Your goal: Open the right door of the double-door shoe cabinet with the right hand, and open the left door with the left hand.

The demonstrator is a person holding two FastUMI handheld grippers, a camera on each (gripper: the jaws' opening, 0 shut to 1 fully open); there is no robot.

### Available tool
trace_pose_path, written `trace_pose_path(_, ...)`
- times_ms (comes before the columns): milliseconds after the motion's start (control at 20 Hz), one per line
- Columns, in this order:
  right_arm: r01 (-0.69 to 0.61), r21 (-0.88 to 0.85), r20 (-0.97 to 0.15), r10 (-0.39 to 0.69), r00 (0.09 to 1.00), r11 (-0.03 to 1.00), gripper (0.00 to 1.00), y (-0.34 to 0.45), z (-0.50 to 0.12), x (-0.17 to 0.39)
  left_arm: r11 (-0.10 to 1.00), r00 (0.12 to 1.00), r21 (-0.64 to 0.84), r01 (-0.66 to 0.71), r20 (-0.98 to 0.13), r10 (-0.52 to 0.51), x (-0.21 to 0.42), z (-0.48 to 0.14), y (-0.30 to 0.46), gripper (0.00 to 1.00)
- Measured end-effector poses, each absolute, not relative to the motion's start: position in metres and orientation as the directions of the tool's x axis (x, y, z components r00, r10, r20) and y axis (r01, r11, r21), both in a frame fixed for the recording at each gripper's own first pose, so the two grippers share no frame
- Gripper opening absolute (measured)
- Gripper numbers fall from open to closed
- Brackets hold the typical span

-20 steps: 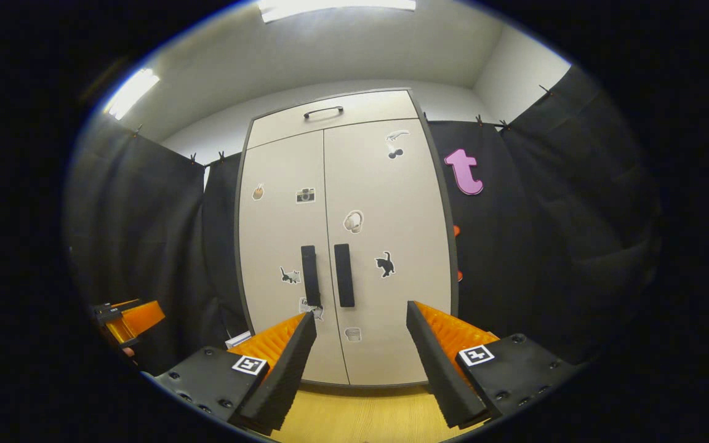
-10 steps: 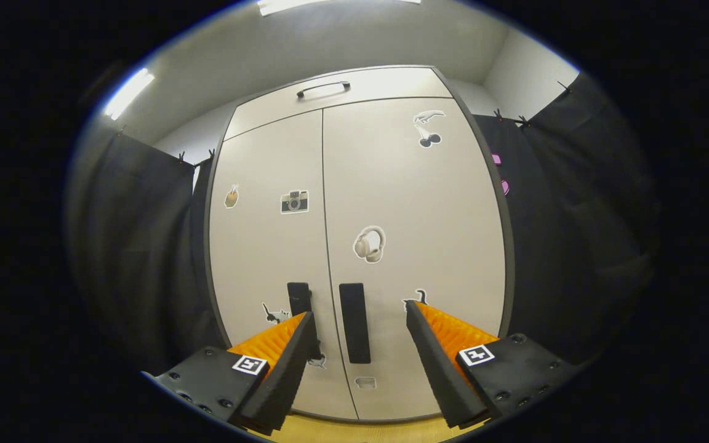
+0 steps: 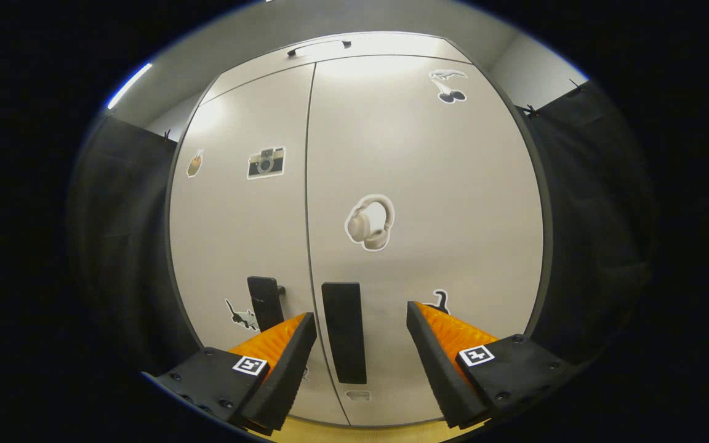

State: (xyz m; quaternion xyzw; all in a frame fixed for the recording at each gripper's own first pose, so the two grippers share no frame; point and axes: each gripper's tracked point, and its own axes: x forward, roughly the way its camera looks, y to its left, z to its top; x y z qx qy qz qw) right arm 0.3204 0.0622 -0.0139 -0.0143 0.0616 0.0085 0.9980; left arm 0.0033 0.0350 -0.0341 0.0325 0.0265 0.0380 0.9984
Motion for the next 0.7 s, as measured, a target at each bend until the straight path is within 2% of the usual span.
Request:
trace_pose_path(300,0.058,-0.1,-0.125,-0.071,0.99,0.993,0.98,0.05,-0.029,0.341,0.995,0.996,0.064,-0.072,-0.047,0.075,0.004,-0.037,0.029,0.95)
trace_pose_path(350,0.065,-0.116,-0.118,-0.079,0.99,0.991,0.9,0.05,-0.029,0.341,0.995,0.996,0.065,-0.075,-0.046,0.078,0.005,-0.038,0.029,0.95)
trace_pose_path(550,0.077,-0.132,-0.102,-0.091,0.991,0.988,0.87,0.054,-0.03,0.341,0.995,0.996,0.069,-0.073,-0.048,0.076,0.007,-0.04,0.026,0.94)
trace_pose_path(700,0.04,-0.123,-0.11,-0.054,0.992,0.992,0.77,0.066,-0.033,0.341,0.996,0.996,0.06,-0.069,-0.048,0.072,0.008,-0.041,0.026,0.94)
